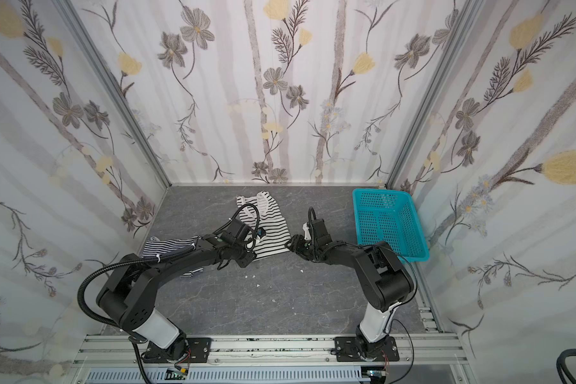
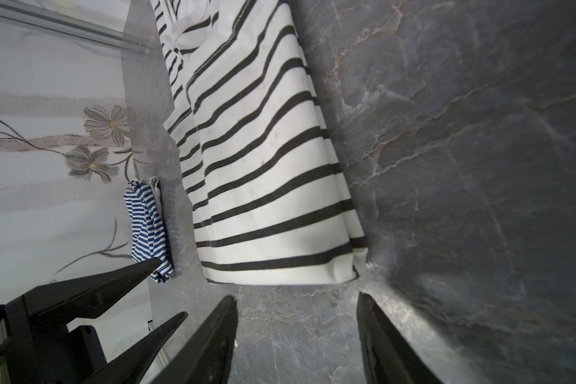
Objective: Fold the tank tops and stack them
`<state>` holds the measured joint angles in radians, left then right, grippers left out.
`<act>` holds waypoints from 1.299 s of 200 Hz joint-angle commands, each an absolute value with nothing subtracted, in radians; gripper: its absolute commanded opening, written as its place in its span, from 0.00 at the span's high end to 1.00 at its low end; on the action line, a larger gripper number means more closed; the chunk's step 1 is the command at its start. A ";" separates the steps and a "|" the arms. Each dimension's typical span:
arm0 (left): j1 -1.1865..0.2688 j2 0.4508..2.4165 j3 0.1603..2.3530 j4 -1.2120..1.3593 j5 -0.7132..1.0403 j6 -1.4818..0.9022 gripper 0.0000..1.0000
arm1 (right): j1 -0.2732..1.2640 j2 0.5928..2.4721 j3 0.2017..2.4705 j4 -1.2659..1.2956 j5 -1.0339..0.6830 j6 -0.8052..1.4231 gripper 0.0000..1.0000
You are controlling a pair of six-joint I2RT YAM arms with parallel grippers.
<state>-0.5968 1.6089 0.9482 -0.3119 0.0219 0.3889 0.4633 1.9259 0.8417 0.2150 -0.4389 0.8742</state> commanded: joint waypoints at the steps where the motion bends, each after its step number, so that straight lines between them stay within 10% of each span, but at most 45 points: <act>1: -0.597 1.596 0.920 -0.272 0.042 0.379 0.45 | 0.464 1.951 0.845 0.292 -0.427 0.898 0.41; 101: -0.599 1.600 0.896 -0.233 0.080 0.373 0.42 | 0.460 2.020 0.860 0.344 -0.442 0.943 0.50; 179: -0.598 1.671 0.912 -0.216 0.046 0.403 0.44 | 0.458 2.028 0.877 0.364 -0.468 0.953 0.99; 260: -0.594 1.745 0.924 -0.208 -0.029 0.434 0.66 | 0.452 2.003 0.882 0.337 -0.472 0.939 1.00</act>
